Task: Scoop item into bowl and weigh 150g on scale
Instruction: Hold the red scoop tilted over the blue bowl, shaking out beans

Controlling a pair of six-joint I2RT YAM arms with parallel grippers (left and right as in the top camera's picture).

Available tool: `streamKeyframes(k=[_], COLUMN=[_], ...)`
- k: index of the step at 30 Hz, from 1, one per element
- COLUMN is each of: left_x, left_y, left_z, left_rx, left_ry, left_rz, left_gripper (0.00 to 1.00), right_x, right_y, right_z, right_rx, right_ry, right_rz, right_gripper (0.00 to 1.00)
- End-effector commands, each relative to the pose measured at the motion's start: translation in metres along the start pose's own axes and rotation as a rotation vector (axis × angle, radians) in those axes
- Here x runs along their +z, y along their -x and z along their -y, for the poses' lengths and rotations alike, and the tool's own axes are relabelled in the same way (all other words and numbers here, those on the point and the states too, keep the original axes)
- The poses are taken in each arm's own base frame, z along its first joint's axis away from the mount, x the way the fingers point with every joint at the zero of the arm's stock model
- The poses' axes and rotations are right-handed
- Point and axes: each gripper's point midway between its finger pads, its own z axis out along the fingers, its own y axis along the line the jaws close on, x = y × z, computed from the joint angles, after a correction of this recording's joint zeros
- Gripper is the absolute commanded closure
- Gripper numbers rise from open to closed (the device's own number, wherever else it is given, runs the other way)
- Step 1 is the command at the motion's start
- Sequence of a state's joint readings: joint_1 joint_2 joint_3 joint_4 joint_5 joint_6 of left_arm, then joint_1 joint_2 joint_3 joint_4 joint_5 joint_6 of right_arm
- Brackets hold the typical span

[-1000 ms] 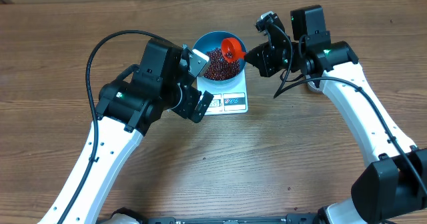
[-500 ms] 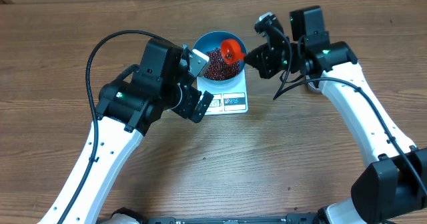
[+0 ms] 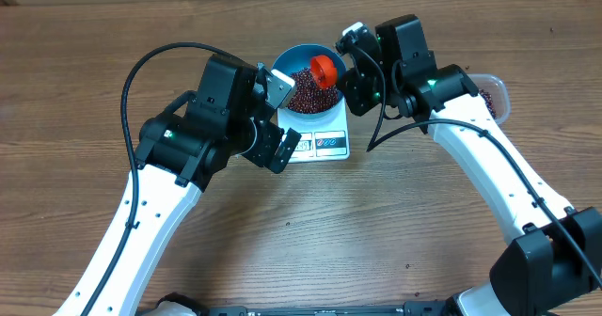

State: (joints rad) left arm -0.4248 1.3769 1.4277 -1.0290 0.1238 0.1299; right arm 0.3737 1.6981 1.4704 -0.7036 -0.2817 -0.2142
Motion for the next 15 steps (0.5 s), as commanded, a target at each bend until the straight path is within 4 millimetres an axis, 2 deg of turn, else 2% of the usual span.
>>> streamKeyframes(k=[1, 9, 15], left_x=[-0.001, -0.001, -0.001], left_y=[0.002, 0.002, 0.002], left_z=[0.0, 0.0, 0.0], left_rx=[-0.009, -0.009, -0.009], left_ry=[0.0, 0.0, 0.0], left_rz=[0.005, 0.005, 0.005], left_gripper=[0.0, 0.0, 0.0], right_x=[-0.004, -0.012, -0.028], right_y=[0.009, 0.012, 0.012], right_z=[-0.01, -0.011, 0.006], right_rx=[0.001, 0.039, 0.13], right_ry=[0.066, 0.167, 0.256], right_rz=[0.03, 0.058, 0.094], right_gripper=[0.96, 0.96, 0.96])
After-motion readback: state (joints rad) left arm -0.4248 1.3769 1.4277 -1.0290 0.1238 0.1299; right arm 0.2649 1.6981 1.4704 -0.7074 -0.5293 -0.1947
